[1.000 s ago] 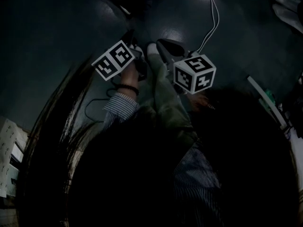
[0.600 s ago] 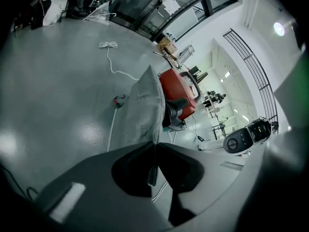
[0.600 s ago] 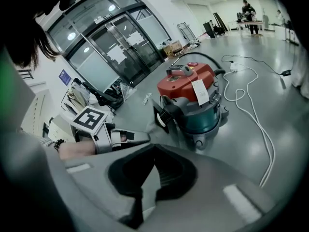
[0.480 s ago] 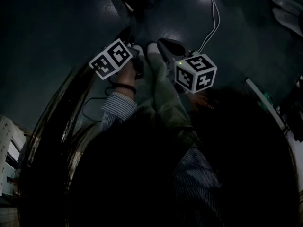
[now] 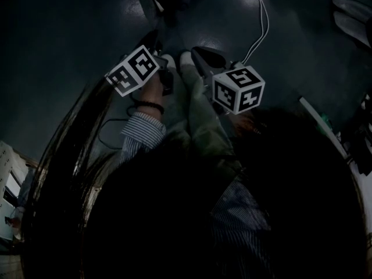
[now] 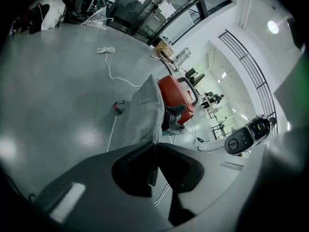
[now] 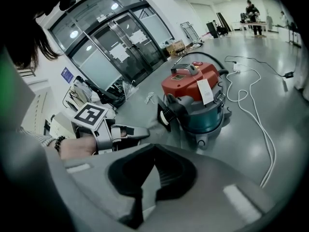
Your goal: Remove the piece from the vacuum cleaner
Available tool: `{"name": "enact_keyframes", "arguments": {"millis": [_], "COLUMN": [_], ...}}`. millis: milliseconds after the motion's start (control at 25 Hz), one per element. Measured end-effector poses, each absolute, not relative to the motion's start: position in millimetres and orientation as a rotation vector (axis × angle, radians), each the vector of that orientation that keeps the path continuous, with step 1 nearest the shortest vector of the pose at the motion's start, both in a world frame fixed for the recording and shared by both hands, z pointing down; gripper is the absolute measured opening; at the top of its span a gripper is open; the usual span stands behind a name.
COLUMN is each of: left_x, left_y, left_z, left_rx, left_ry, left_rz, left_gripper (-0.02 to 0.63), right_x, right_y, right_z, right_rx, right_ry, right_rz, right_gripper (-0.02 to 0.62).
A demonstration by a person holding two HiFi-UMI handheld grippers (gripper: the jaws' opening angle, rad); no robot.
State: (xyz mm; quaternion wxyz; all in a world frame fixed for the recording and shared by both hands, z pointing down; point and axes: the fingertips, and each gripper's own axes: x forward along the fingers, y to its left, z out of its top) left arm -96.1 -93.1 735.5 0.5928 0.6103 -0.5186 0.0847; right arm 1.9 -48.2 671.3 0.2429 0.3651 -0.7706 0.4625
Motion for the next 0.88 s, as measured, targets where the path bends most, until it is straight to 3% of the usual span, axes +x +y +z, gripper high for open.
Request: {"name": "enact_keyframes", "arguments": {"millis": [880], "left_x": [-93.8], "left_y": [-96.8], "left_z": [728.3], "left_rx": [1.458], "left_ry": [-1.19], "left_rz": [0.194], "left_gripper": [0.031], "right_x": [2.1], "right_y": [-49.0], "right_z": [665.3], "right_rx": [0.989], "right_ry": [-2.11], "right_rz": [1.266], "right_gripper": [0.002]}}
